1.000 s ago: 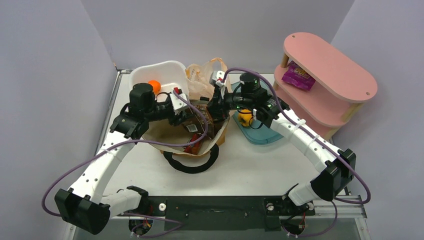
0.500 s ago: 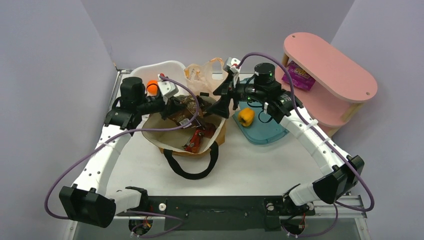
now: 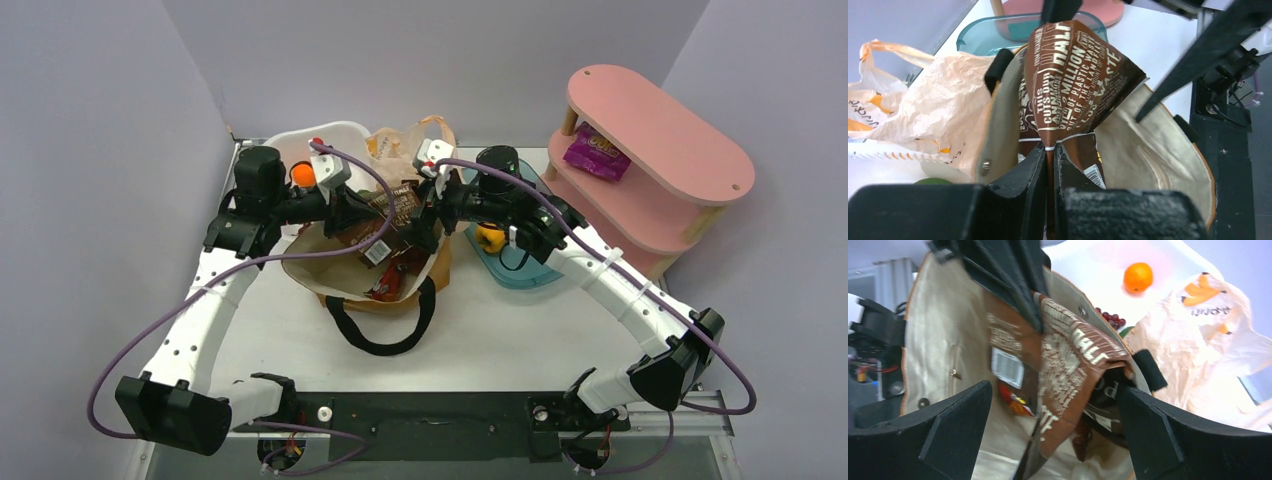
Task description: Untie the knot of the grocery bags and take out the mixed food
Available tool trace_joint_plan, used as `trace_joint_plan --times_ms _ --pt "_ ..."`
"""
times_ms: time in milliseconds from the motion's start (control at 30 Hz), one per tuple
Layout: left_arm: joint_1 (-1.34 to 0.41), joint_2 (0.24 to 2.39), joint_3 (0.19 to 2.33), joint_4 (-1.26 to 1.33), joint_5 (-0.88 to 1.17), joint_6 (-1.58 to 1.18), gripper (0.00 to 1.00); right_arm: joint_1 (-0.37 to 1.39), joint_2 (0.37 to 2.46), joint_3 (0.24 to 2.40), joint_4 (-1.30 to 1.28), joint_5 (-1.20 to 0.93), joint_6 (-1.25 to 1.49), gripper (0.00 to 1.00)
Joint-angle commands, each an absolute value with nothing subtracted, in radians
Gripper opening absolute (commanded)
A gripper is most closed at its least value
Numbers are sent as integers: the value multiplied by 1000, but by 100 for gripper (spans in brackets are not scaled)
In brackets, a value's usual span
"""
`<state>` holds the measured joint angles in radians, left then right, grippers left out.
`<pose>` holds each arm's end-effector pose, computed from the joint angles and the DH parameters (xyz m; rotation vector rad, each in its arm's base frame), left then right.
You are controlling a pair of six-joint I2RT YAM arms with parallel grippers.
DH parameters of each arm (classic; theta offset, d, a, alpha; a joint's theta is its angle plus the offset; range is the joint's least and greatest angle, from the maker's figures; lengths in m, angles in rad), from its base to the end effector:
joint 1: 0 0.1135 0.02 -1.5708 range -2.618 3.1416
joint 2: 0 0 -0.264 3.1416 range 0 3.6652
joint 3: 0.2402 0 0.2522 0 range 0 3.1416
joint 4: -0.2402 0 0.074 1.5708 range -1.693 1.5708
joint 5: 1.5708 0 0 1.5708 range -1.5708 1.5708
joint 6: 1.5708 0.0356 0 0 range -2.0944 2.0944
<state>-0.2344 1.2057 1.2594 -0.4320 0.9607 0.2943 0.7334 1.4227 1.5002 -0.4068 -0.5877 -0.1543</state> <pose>0.2411 -0.0876 0.3983 1.0651 1.5428 -0.8847 0.2235 0.2280 0.4199 -1.1941 1.5484 0.9444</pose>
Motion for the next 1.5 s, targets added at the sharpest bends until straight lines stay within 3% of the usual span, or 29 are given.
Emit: trace_joint_plan --times_ms 0,333,600,667,733,800,833,867,900,967,1100,1333,1467 --pt "-230 1138 1354 -446 1113 326 0 720 1401 1471 -386 -450 -239 91" --pt "-185 1150 1436 -680 1191 457 0 641 1397 1470 -355 -581 -208 92" --pt "-187 1156 1331 -232 1259 76 0 688 1442 1526 -334 -888 -225 85" --pt "-187 1163 1336 -229 1264 69 0 686 1460 1549 -355 -902 -225 74" --pt "-187 1165 1341 -258 1247 72 0 679 1469 1562 -366 -912 -219 57" --pt "-188 1164 1346 -310 1176 76 1 673 1471 1564 -371 -905 -208 20" --pt "-188 1166 1361 -339 1110 85 15 670 1469 1561 -371 -898 -204 10" --pt "-187 1169 1374 -436 1077 128 24 670 1463 1552 -373 -875 -201 0" --pt "-187 1177 1414 -506 1033 169 34 669 1459 1546 -374 -857 -201 0" --pt "-186 1186 1472 -750 1002 348 40 670 1444 1520 -375 -796 -210 0" --pt "-181 1134 1473 -1052 922 664 43 658 1439 1477 -375 -677 -222 0" --pt "-165 1020 1265 -817 535 527 49 599 1437 1533 -328 -681 -133 0" --pt "-140 1063 1250 -706 450 463 50 588 1413 1560 -310 -713 -97 0"
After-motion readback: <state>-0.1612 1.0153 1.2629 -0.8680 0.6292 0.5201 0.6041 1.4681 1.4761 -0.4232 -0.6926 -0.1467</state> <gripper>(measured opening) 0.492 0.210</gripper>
